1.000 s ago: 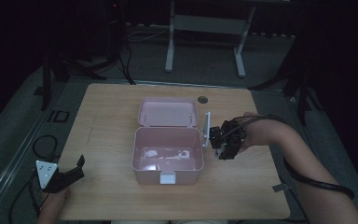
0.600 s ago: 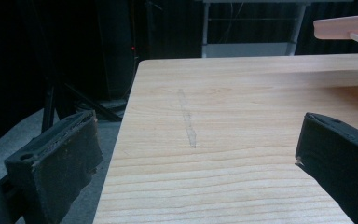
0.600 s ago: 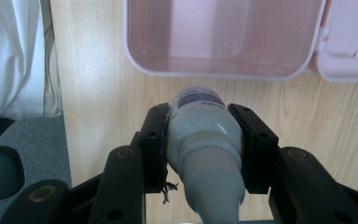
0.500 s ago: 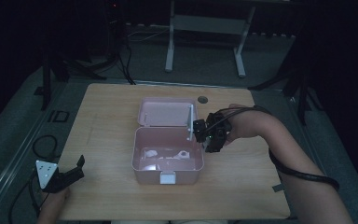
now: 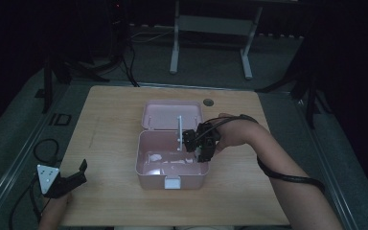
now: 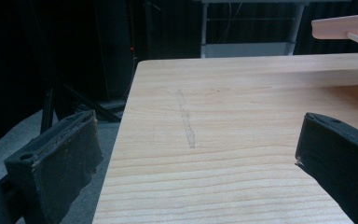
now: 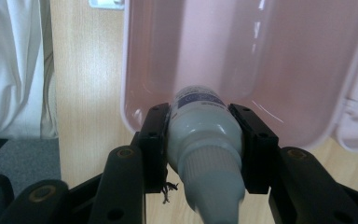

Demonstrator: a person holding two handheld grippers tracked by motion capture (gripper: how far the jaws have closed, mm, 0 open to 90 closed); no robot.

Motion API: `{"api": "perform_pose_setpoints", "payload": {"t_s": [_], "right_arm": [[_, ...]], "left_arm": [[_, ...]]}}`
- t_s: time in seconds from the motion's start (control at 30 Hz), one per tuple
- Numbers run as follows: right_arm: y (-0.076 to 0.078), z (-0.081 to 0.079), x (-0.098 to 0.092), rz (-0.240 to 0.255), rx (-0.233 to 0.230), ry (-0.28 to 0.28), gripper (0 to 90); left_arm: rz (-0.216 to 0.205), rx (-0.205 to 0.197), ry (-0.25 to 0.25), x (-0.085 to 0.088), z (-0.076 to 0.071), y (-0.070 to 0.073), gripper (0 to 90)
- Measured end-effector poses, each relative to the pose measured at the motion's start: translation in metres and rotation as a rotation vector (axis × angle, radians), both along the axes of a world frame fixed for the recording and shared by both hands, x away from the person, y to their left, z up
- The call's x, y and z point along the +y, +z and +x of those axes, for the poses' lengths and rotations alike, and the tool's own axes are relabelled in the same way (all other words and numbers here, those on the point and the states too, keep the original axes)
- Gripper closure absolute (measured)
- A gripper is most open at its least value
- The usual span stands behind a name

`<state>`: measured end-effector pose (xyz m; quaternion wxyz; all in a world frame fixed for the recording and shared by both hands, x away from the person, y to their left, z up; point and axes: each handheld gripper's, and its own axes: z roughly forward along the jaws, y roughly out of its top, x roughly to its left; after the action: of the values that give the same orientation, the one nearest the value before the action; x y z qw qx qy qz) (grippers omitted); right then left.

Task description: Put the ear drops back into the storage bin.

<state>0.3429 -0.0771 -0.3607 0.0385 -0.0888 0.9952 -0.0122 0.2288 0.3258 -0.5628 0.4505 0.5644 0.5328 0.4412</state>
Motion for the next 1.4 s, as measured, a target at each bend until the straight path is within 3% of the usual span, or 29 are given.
{"api": "perform_pose_setpoints", "payload": {"t_s": [0.3, 0.63, 0.93, 1.17, 1.4], "right_arm": [[-0.041, 0.008, 0.007, -0.031, 0.026, -0.023, 59.8], [-0.068, 0.011, 0.012, -0.027, 0.051, -0.027, 59.8], [-0.083, 0.018, 0.016, -0.019, 0.049, -0.031, 59.8], [-0.095, 0.017, 0.019, -0.041, 0.056, -0.006, 59.8], [-0.103, 0.020, 0.022, -0.069, 0.025, -0.010, 59.7]], "left_arm": [[-0.002, -0.001, -0.003, 0.000, 0.000, 0.000, 0.3], [0.000, -0.001, -0.003, 0.000, 0.000, 0.000, 0.3], [0.001, -0.001, -0.005, 0.000, 0.000, 0.000, 0.3], [0.001, -0.001, -0.005, 0.000, 0.000, 0.000, 0.3], [0.001, -0.001, -0.005, -0.001, 0.000, 0.000, 0.3]]}}
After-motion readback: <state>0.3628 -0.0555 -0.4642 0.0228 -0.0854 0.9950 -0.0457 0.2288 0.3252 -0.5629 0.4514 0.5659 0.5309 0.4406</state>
